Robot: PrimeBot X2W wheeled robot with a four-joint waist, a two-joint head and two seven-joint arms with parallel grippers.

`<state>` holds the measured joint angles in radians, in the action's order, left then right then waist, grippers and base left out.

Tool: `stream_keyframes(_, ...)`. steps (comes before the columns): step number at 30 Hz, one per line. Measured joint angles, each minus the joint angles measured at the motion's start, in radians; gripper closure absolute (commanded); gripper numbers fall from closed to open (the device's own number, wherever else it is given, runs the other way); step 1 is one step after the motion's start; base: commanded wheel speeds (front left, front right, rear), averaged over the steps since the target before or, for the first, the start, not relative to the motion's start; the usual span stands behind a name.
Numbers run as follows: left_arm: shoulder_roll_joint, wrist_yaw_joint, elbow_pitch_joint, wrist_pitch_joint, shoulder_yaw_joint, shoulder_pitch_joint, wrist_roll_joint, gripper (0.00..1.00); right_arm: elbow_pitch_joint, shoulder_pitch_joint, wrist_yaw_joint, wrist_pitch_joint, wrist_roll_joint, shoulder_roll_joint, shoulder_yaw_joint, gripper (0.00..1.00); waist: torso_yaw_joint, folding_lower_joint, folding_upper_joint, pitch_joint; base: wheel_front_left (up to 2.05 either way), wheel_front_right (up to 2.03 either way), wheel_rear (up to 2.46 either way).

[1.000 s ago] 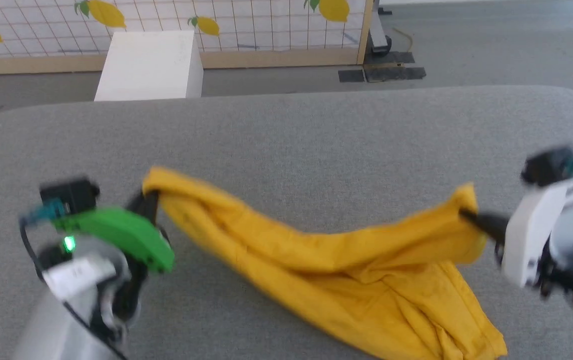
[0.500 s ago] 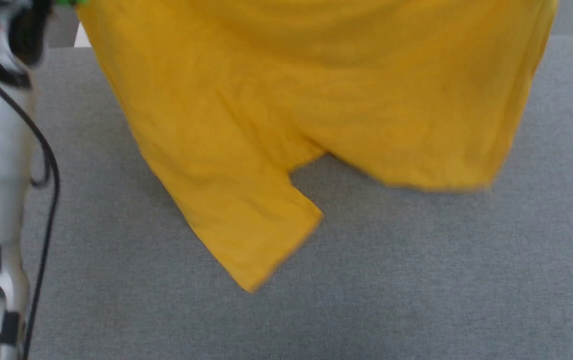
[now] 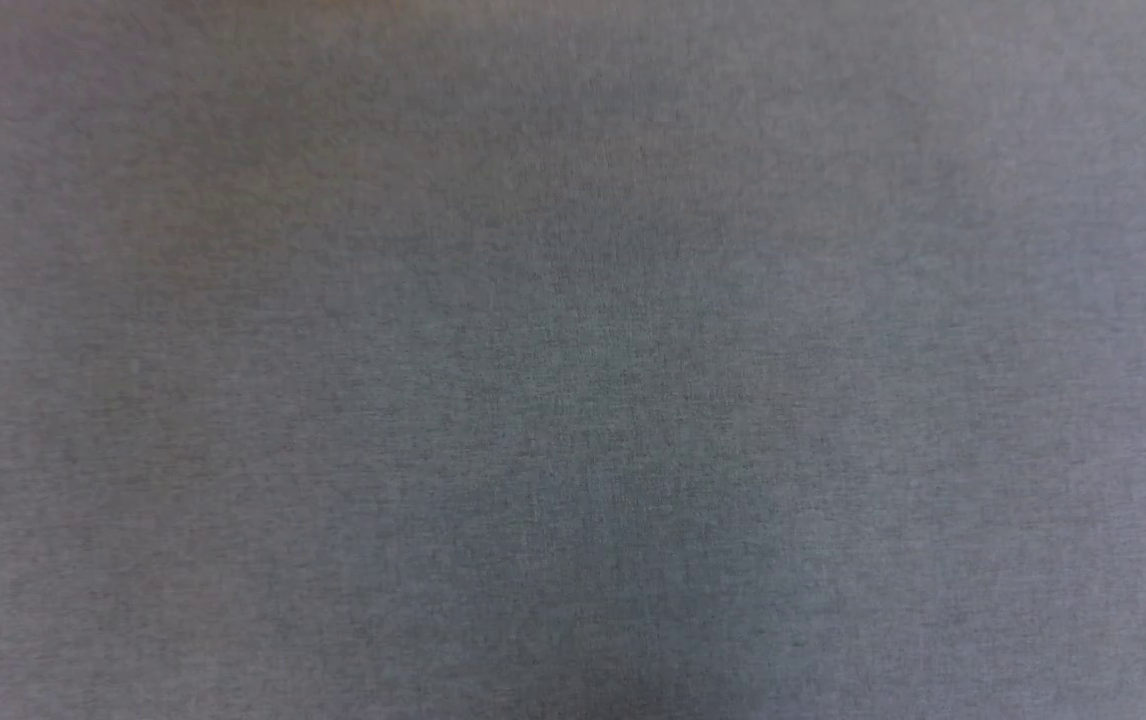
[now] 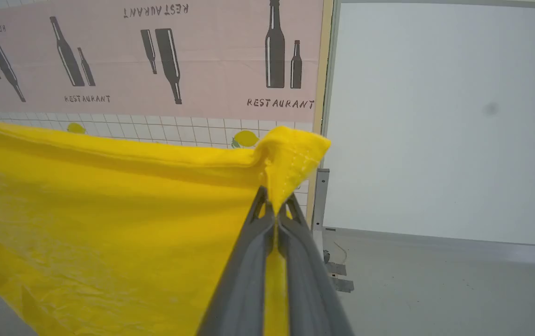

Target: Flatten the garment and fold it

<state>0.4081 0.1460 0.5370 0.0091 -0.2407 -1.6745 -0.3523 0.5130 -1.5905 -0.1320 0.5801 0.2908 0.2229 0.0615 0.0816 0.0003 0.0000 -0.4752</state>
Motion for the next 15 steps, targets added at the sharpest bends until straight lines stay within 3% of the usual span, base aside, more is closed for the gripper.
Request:
stream_keyframes(7, -0.014, 0.002, 0.086, -0.121, 0.026, -0.033, -0.010, 1.00, 0.092, -0.056, 0.000, -0.089, -0.010, -0.028, 0.005, 1.00, 0.005, 0.0000, 0.0000, -0.085, 0.00, 0.00, 0.00)
stream_keyframes(15, -0.051, -0.063, 0.165, -0.207, 0.035, 0.016, -0.071, 1.00, 0.125, -0.019, 0.000, -0.131, 0.088, 0.001, -0.076, 1.00, -0.029, -0.0001, 0.0000, -0.123, 0.00, 0.00, 0.00)
